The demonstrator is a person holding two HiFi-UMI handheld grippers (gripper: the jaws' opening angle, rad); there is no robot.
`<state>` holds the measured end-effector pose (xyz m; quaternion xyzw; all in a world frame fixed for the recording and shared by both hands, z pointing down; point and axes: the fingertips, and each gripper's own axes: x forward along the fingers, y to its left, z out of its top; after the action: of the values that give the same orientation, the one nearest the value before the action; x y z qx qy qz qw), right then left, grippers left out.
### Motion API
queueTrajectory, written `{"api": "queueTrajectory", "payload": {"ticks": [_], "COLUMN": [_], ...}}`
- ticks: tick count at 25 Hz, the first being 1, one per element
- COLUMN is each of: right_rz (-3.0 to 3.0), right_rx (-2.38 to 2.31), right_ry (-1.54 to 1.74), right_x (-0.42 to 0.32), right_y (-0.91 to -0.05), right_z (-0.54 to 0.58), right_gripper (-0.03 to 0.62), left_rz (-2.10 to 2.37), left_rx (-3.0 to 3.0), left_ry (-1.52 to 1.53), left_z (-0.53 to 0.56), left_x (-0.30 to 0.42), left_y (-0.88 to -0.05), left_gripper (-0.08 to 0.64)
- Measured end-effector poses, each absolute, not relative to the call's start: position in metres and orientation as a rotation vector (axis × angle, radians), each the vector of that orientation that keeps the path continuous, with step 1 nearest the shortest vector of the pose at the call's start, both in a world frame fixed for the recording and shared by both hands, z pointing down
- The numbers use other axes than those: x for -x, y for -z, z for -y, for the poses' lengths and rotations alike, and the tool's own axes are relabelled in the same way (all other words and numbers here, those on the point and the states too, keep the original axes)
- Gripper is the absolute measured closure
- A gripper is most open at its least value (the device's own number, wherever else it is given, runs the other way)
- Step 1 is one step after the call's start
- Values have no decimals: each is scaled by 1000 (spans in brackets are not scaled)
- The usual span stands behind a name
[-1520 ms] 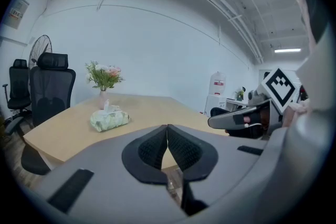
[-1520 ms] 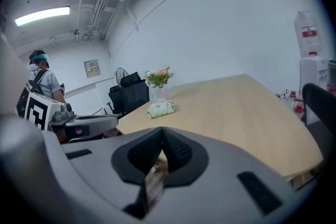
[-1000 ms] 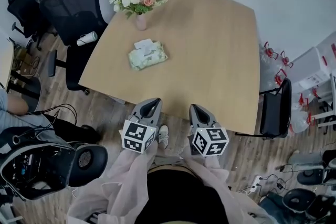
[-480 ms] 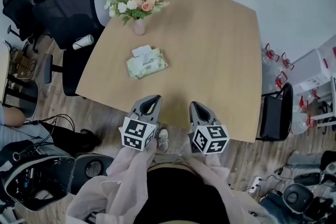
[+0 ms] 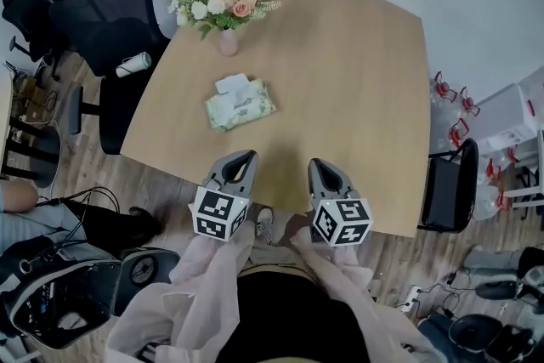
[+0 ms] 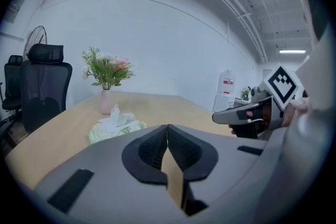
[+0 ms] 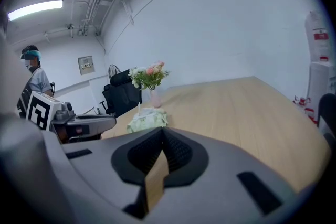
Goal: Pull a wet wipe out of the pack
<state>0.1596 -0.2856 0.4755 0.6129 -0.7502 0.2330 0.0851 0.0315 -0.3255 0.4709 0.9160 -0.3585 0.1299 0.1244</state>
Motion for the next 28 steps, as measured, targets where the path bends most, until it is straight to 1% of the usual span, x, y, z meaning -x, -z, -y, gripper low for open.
{"api": "queueTrajectory", "payload": {"ticks": [7,17,23,28], "right_rz": [2283,2387,2427,2449], "right_rx": [-1732,-1534,-1442,-1339], "right_ry": [-617,-447,-395,-367], "right_x": [-150,-121,-108,-92], "right_y": [-468,-452,-449,-454], "right_z": [306,368,403,427], "right_gripper": [584,578,532,477], "left_rz": [1088,1212,1256,1295], "left_rx": [-2641,-2587,-2574,-2558], "left_ry": [-390,-391,-402,-410], "left_z": [337,371,390,406], "left_x": [-22,0,6,10], "left_y": [-476,-476,-479,-483], "left_gripper": [548,548,548,548]}}
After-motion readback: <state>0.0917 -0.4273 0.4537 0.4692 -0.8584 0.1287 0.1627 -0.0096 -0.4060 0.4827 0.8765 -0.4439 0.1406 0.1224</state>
